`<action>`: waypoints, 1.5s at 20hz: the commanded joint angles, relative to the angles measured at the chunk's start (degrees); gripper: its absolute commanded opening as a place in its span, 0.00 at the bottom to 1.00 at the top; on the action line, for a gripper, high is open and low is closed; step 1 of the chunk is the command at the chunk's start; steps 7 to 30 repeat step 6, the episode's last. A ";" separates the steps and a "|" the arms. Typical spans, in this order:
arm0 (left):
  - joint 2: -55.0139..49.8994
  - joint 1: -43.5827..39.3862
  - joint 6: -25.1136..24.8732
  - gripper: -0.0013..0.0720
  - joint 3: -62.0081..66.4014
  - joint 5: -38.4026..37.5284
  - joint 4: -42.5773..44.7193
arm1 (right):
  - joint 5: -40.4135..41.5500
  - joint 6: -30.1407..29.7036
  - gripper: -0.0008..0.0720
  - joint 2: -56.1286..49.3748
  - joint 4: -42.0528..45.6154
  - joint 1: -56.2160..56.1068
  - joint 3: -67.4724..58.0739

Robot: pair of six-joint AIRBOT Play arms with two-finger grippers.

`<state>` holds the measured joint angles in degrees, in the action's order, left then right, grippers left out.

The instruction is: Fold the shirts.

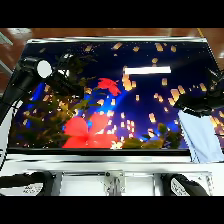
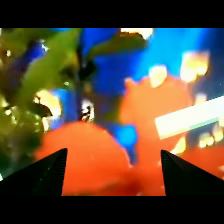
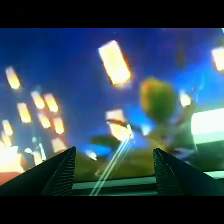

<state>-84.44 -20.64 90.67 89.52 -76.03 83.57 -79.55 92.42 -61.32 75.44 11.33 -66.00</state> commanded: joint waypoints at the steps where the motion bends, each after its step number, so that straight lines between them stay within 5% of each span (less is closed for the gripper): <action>1: -1.05 0.02 0.00 0.99 0.09 -1.25 0.00 | -0.63 0.35 0.84 -0.28 -0.09 -0.44 -0.07; 30: -1.03 0.04 -0.02 0.99 0.09 -2.64 0.02 | -0.63 0.35 0.84 -0.28 -0.09 -0.44 -0.07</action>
